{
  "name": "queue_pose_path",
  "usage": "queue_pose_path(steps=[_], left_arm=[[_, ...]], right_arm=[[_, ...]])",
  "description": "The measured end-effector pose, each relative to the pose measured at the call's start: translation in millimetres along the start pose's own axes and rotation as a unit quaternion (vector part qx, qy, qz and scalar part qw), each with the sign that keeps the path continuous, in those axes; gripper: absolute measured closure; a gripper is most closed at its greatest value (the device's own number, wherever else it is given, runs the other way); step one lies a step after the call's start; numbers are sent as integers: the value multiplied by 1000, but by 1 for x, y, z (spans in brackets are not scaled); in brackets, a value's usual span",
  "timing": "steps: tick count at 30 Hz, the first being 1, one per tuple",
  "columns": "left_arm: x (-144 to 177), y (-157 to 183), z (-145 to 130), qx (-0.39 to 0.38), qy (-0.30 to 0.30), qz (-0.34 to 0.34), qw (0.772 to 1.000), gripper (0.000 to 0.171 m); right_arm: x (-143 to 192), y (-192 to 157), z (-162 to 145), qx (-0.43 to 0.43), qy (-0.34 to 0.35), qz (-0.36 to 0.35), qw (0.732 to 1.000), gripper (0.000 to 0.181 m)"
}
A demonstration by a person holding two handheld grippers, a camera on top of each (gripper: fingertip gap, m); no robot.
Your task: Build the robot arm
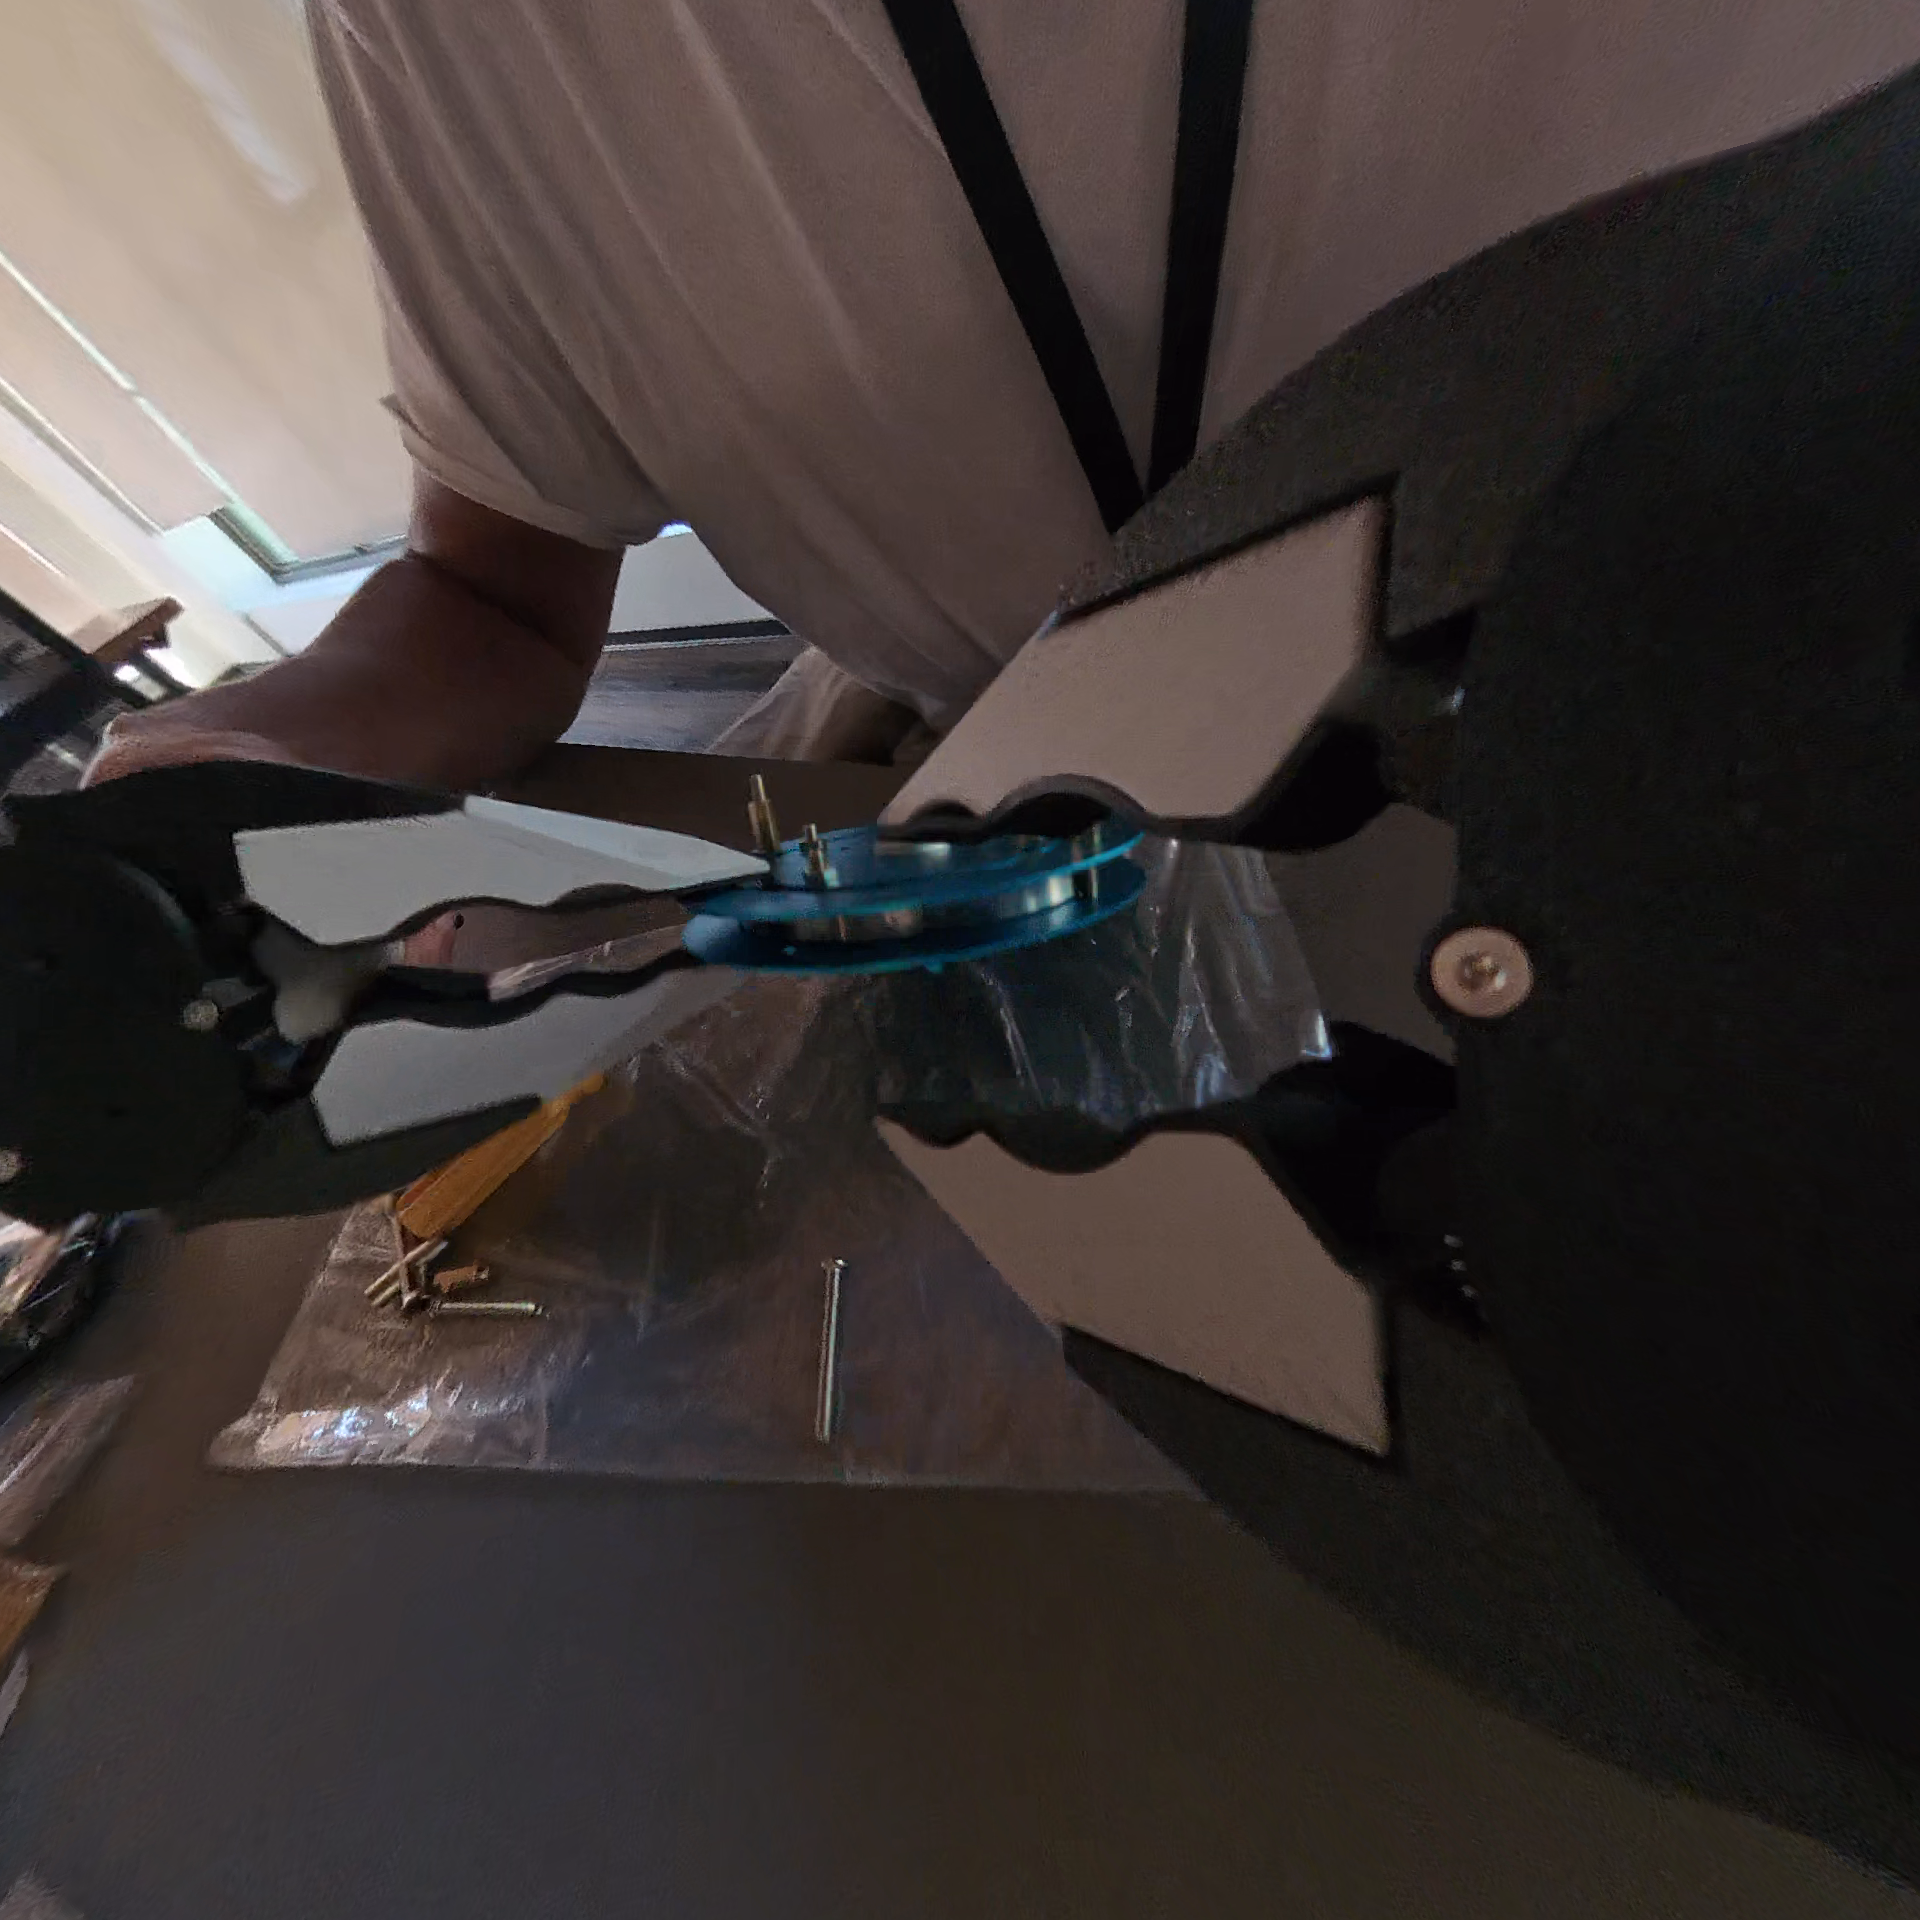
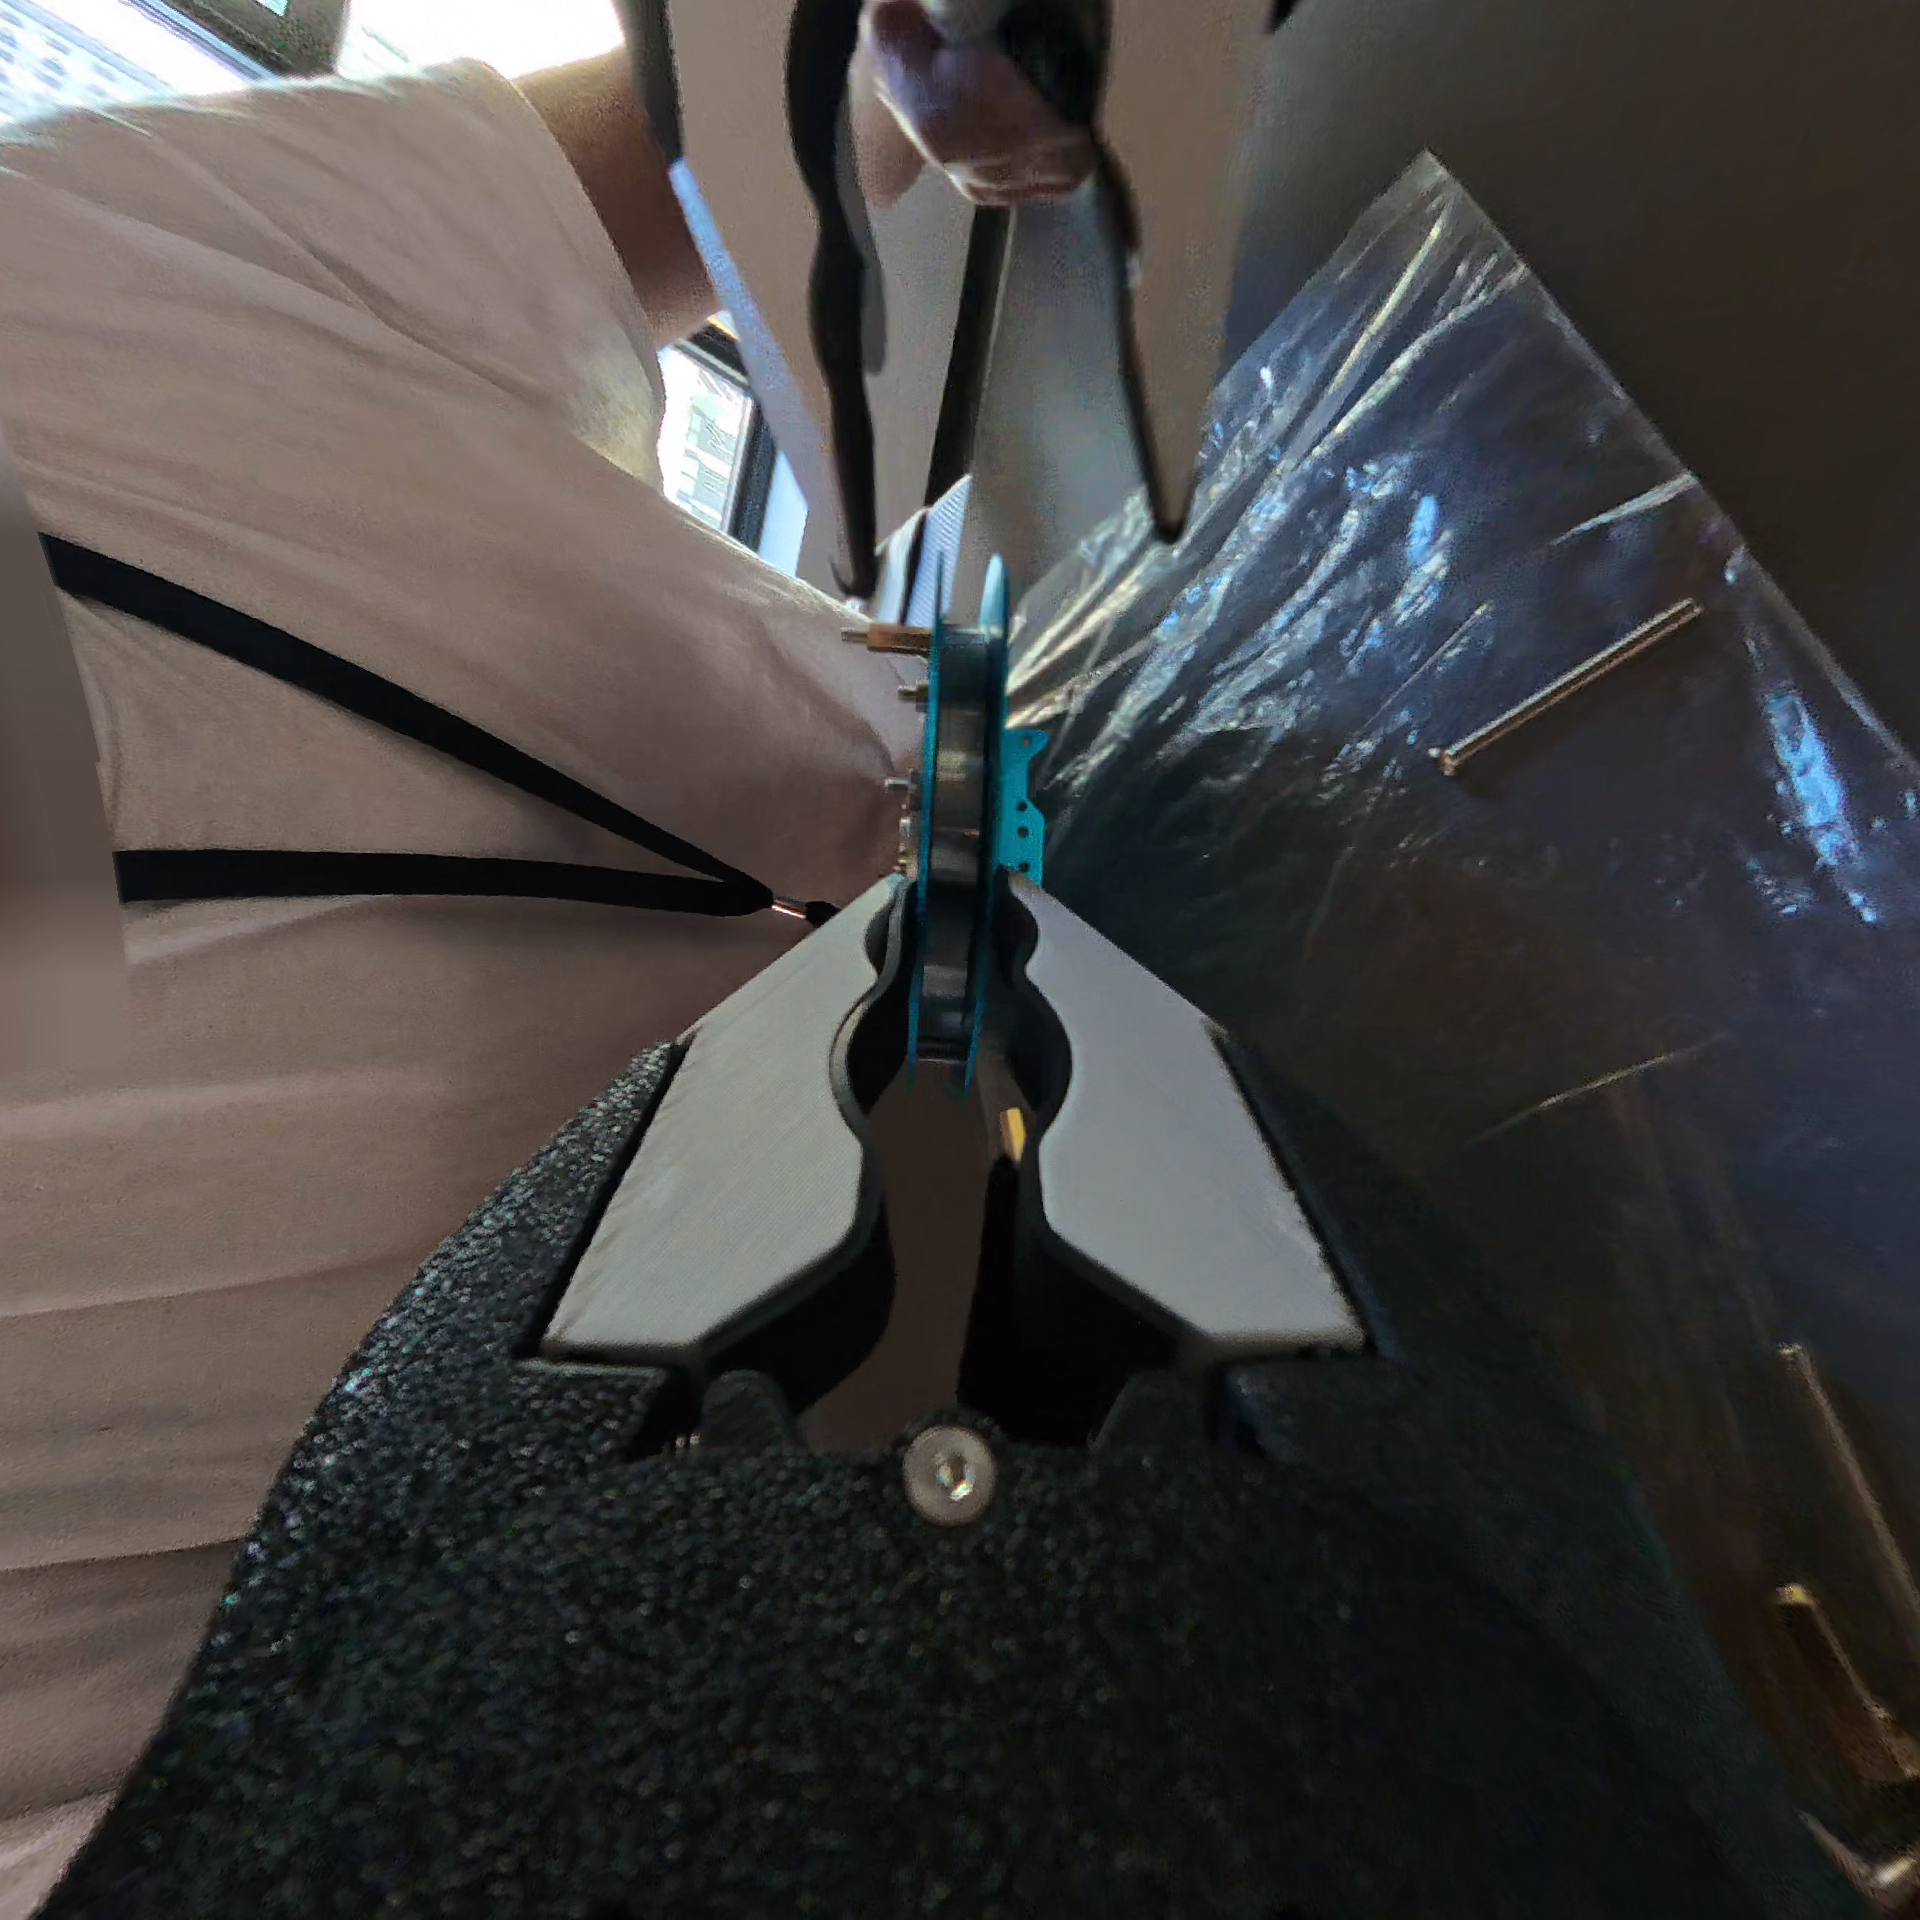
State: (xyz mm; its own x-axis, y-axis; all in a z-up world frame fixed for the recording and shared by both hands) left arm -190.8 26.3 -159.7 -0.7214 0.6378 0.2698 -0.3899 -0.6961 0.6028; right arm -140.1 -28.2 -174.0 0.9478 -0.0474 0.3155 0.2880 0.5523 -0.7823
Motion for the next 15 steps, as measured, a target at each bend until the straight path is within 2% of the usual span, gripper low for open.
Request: queue_pose_path(steps=[3,8,10,15], left_arm=[[-2,8,-11,18,-17,-30,999,123],[-19,20,-24,1,-66,-46,997,139],[-24,24,-25,0,-73,-46,996,153],[-22,38,-17,7,-57,-38,998,159]], right_arm=[[0,-3,0,-7,3,-3,1000,170],[-8,-8,-2,-16,-8,0,1000,170],[-9,-10,-2,-14,-9,-4,1000,170],[-5,-26,7,21,-4,-24,999,169]])
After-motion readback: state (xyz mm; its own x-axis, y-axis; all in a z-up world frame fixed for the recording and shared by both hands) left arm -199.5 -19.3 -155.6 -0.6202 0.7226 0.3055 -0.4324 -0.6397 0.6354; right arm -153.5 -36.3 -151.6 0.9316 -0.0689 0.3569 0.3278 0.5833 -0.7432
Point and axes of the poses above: each gripper's, where its closed fingertips meet, x back along the fingers, z out of its top, y = z × x across the jaws, the point moved 2 cm from there along x, back along the fingers, and after that the axes turned 10 degrees about y, right-handed, at the moved point
